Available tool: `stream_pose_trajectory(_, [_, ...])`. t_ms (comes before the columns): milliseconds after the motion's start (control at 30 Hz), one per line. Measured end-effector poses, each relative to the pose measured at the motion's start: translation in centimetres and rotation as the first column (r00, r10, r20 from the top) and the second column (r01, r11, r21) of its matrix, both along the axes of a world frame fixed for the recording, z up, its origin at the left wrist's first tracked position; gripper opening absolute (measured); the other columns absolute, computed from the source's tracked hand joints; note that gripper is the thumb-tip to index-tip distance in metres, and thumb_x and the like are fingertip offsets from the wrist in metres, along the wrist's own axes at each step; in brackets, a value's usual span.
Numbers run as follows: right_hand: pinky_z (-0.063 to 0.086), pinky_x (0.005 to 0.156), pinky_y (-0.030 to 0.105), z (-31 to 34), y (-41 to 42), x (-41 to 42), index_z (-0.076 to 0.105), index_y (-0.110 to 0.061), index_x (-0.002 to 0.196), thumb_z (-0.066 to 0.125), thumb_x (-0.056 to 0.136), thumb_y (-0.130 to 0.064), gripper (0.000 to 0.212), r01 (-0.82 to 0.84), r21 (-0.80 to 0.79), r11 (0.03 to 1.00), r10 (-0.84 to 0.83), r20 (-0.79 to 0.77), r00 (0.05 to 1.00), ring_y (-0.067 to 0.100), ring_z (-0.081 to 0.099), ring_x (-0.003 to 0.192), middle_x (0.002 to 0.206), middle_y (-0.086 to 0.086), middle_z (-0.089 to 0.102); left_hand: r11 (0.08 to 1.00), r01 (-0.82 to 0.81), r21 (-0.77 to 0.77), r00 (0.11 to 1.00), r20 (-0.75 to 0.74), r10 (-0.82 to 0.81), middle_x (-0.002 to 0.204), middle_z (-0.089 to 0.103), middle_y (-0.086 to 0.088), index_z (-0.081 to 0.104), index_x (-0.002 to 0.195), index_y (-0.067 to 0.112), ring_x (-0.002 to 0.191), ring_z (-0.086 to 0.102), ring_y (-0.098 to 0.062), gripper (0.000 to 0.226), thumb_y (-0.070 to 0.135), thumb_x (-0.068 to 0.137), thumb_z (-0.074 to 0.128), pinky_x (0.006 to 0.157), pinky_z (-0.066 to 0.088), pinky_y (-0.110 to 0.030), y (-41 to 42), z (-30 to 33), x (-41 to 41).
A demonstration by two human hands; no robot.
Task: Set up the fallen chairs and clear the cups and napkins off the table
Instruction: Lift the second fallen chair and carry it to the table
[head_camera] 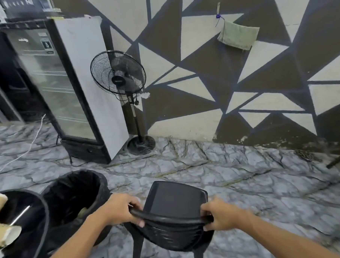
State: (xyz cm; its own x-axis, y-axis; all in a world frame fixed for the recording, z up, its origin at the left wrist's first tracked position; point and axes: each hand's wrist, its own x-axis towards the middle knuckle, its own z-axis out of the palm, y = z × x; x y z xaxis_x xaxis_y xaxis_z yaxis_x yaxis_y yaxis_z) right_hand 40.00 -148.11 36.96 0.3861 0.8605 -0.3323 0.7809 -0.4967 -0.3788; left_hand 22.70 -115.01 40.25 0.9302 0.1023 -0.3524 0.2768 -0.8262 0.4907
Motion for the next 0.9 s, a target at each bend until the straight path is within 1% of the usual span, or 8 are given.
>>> stream_pose_trajectory(100, [0.046,0.068,0.030,-1.5,-0.3,-2.5,0.062,-0.023,0.095,0.071,0.080,-0.046,0.029,-0.005,0.011,1.000,0.006,-0.068,0.998,0.018,0.057,0.080,0.086,-0.003,0.063,0.999,0.049,-0.002,0.998,-0.037,-0.049,0.087,0.074,0.020,0.074,0.088,0.045,0.085,0.065,0.003,0.058,0.085,0.045,0.073,0.083,0.052,-0.028,0.9,-1.3,-2.6])
stream_pose_trajectory(200, [0.039,0.064,0.013,-2.0,0.8,-4.9,0.065,-0.022,0.094,0.070,0.081,-0.041,0.023,0.098,0.121,0.988,-0.085,-0.109,0.990,0.004,0.053,0.076,0.074,-0.019,0.054,0.999,-0.034,-0.029,0.996,0.076,0.036,0.085,0.074,0.021,0.076,0.082,0.042,0.085,0.067,0.002,0.030,0.056,0.058,0.086,0.079,0.054,-0.026,2.3,-1.6,-4.0])
stream_pose_trajectory(267, [0.041,0.067,0.015,-1.9,1.7,-6.0,0.066,-0.023,0.094,0.072,0.080,-0.040,0.022,0.149,0.171,0.974,-0.127,-0.133,0.983,0.004,0.056,0.078,0.077,-0.019,0.058,0.996,-0.047,-0.069,0.992,0.116,0.055,0.085,0.074,0.020,0.077,0.081,0.039,0.086,0.066,0.001,0.022,0.044,0.062,0.088,0.078,0.054,-0.024,2.8,-1.5,-4.2])
stream_pose_trajectory(467, [0.045,0.068,0.022,-1.8,2.2,-7.5,0.068,-0.026,0.089,0.077,0.079,-0.037,0.018,0.265,0.153,0.952,-0.250,-0.111,0.962,0.004,0.058,0.073,0.078,-0.015,0.061,0.993,-0.035,-0.115,0.990,0.135,0.051,0.075,0.074,0.013,0.078,0.080,0.033,0.068,0.067,0.000,0.019,0.040,0.066,0.089,0.070,0.052,-0.024,3.9,-2.7,-4.2])
stream_pose_trajectory(633, [0.050,0.070,0.027,-2.0,2.4,-8.2,0.070,-0.023,0.090,0.077,0.077,-0.040,0.023,0.346,0.131,0.929,-0.340,-0.063,0.938,0.009,0.062,0.076,0.080,-0.011,0.067,0.996,-0.019,-0.082,0.973,0.229,0.037,0.070,0.072,0.017,0.077,0.077,0.038,0.071,0.067,-0.001,0.019,0.050,0.066,0.086,0.072,0.053,-0.028,4.7,-4.7,-3.9])
stream_pose_trajectory(700, [0.053,0.071,0.033,-2.0,2.4,-8.3,0.070,-0.022,0.089,0.078,0.076,-0.040,0.023,0.368,0.132,0.920,-0.362,-0.073,0.929,0.010,0.063,0.076,0.082,-0.008,0.069,0.996,-0.025,-0.086,0.965,0.260,0.046,0.067,0.071,0.017,0.077,0.075,0.036,0.069,0.066,-0.002,0.021,0.052,0.066,0.085,0.067,0.050,-0.022,4.8,-5.3,-3.8])
stream_pose_trajectory(800, [0.053,0.070,0.034,-2.0,2.5,-8.6,0.071,-0.022,0.088,0.079,0.076,-0.039,0.022,0.395,0.131,0.909,-0.389,-0.074,0.918,0.011,0.064,0.075,0.081,-0.007,0.070,0.997,-0.012,-0.071,0.949,0.314,0.034,0.064,0.069,0.017,0.077,0.072,0.034,0.068,0.065,-0.003,0.024,0.053,0.065,0.087,0.060,0.041,-0.012,4.8,-5.6,-3.9])
stream_pose_trajectory(900, [0.053,0.069,0.032,-1.9,2.5,-9.1,0.071,-0.023,0.086,0.079,0.078,-0.039,0.020,0.429,0.123,0.895,-0.424,-0.067,0.903,0.010,0.063,0.073,0.075,-0.009,0.067,0.997,-0.031,-0.076,0.943,0.328,0.055,0.068,0.071,0.015,0.078,0.073,0.035,0.071,0.067,-0.005,0.022,0.052,0.063,0.088,0.065,0.048,-0.018,4.6,-5.7,-4.0])
